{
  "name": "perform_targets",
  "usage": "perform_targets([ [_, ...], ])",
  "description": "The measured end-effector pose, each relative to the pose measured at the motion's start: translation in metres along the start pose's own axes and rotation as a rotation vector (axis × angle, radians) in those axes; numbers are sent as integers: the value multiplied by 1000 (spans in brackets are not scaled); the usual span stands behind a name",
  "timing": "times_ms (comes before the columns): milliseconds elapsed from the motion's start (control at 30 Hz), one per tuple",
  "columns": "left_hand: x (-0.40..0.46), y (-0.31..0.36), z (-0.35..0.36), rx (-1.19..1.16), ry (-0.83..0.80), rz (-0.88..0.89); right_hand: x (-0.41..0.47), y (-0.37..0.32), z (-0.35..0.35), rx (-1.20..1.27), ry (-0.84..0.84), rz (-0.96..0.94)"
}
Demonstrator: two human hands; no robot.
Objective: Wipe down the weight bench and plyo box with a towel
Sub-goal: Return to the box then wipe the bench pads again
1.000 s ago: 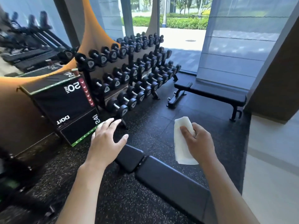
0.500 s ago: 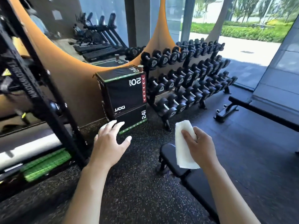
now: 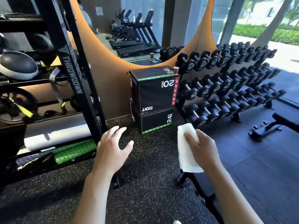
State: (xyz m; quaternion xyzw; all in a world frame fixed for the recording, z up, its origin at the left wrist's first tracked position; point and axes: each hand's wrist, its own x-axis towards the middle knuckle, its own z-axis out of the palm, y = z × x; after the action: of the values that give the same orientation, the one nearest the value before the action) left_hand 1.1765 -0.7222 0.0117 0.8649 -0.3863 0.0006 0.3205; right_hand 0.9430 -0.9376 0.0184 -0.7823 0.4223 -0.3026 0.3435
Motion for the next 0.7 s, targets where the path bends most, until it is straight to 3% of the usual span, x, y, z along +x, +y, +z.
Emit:
perform_targets([
  [700, 263, 99, 135, 61, -60, 25, 303, 91, 3, 71, -29, 7],
])
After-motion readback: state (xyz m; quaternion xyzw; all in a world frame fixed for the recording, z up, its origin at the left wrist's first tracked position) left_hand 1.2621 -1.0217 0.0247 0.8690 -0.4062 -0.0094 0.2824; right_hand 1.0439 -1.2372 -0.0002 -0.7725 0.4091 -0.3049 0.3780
